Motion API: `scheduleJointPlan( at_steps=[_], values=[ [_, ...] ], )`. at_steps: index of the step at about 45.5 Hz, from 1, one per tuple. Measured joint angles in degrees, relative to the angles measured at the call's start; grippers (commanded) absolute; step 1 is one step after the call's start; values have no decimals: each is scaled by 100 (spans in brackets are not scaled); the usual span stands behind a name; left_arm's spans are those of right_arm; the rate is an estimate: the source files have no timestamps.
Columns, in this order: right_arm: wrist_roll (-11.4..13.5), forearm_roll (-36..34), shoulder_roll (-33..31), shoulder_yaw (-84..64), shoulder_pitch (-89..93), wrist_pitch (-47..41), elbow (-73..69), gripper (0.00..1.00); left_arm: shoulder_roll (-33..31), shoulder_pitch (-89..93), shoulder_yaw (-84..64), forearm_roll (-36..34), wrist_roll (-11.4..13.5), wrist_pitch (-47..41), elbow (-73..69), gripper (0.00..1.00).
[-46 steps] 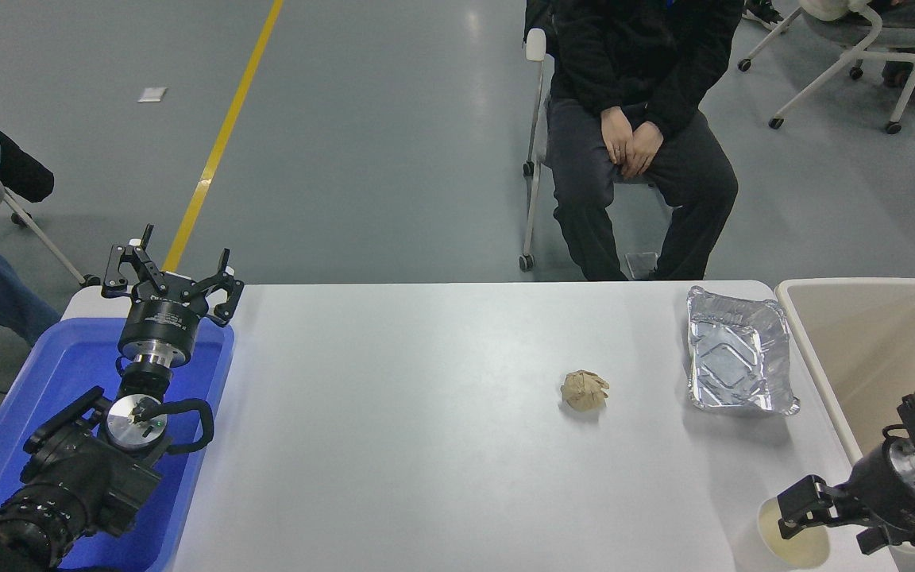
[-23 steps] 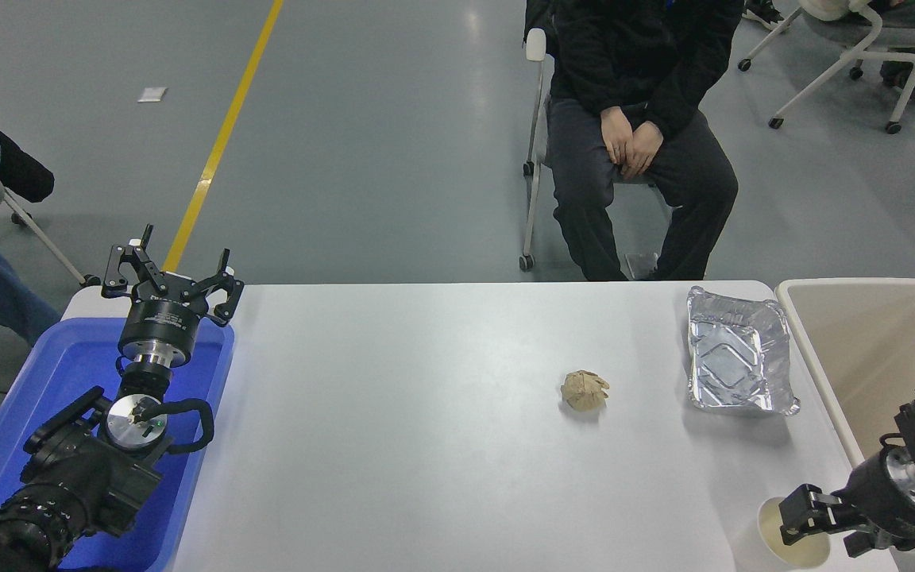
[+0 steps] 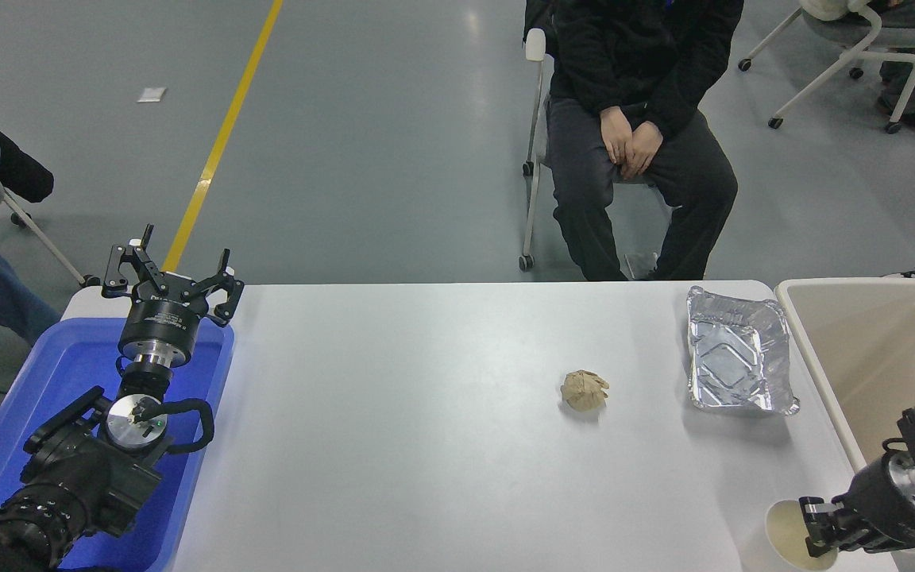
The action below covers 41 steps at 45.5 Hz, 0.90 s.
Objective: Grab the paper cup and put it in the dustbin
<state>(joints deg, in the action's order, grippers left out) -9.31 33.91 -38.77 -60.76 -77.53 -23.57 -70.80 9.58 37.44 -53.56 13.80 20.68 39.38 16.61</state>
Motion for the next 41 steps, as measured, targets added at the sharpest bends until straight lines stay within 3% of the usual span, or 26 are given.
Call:
scheduleJointPlan(
  at_steps=[23,41],
  values=[
    [-8,66,-386,-57,-615,-261,-343,0,0,0,-5,-2,4,0,0,99],
    [-4,430,-690,-590,-2529,-1512,-645,0,0,0,-6,1,-1,2,0,99]
  ],
)
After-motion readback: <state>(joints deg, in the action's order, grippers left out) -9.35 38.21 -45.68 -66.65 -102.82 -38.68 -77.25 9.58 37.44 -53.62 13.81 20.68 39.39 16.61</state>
